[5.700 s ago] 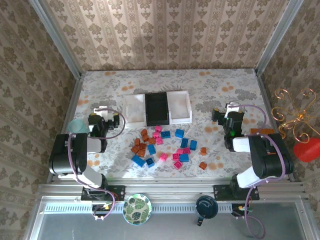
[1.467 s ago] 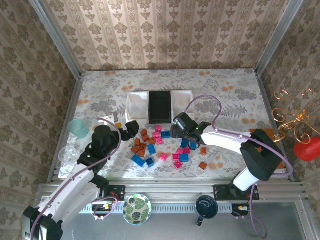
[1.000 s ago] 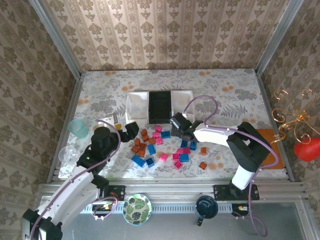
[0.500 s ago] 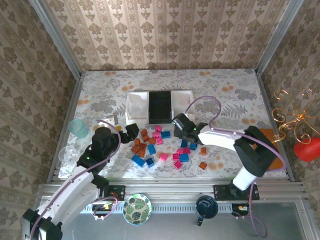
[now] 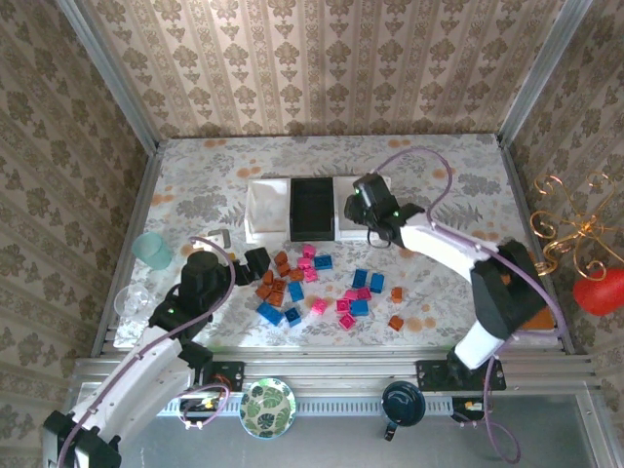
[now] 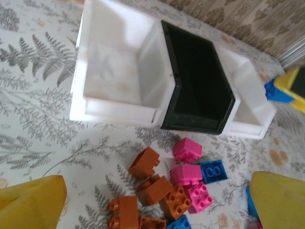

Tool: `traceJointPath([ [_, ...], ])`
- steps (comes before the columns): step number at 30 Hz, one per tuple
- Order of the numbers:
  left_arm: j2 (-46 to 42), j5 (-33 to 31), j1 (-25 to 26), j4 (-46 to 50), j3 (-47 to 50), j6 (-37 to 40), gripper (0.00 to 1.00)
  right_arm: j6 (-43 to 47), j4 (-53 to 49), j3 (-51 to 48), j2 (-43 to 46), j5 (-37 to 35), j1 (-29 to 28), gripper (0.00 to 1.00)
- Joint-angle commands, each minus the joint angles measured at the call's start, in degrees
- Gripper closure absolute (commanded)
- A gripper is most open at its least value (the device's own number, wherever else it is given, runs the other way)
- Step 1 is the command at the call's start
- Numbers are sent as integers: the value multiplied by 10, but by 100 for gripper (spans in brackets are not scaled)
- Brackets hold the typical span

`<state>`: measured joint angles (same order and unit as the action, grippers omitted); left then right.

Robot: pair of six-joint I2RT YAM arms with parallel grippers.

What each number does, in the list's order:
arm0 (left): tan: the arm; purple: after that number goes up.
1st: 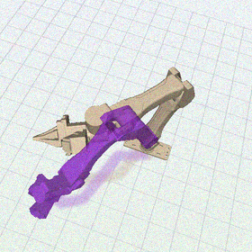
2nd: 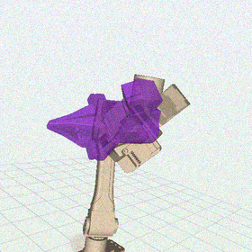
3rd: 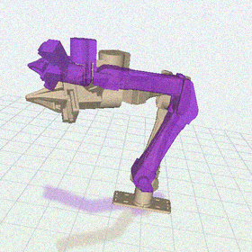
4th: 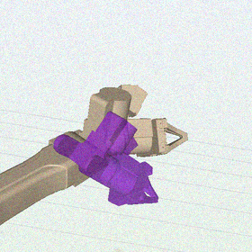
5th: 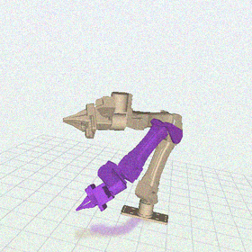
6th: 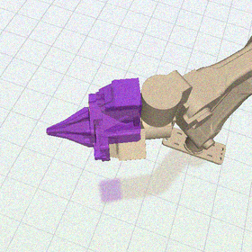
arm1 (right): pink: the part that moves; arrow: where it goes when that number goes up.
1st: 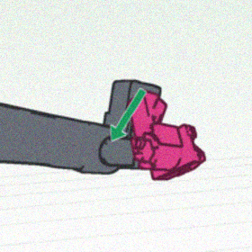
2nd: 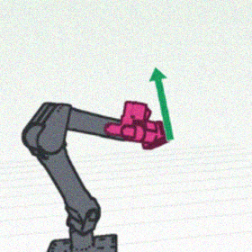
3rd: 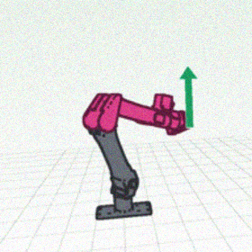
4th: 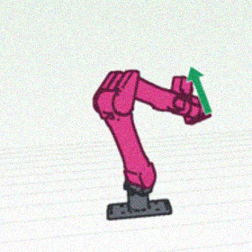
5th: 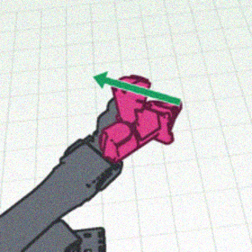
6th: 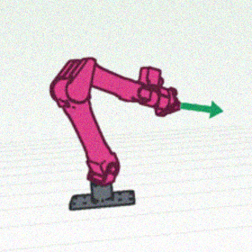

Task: Sort the legos into containers by color
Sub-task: Place the lego in the container, then pick up the lego from the center of the table.

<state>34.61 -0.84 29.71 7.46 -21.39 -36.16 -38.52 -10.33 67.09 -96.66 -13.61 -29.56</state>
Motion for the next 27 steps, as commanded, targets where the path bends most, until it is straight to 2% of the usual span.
traceJointPath([
  [1,-9,-10,5,53,-11,-10,2,26,-29,76,-72,17,12,53],
  [4,-5,-7,6,77,-14,-14,4,34,-44,121,-107,18,14,28],
  [7,3,-7,7,104,-20,-15,5,33,-39,124,-91,22,13,21],
  [11,12,3,9,129,-22,-15,5,34,-5,65,-19,26,2,20],
  [15,23,15,15,135,-7,-27,14,41,27,-37,78,18,-29,19],
  [20,55,27,28,117,21,-48,27,17,36,-147,158,13,-60,19],
  [27,100,7,59,82,28,-36,25,-5,30,-214,225,5,-67,19],
])
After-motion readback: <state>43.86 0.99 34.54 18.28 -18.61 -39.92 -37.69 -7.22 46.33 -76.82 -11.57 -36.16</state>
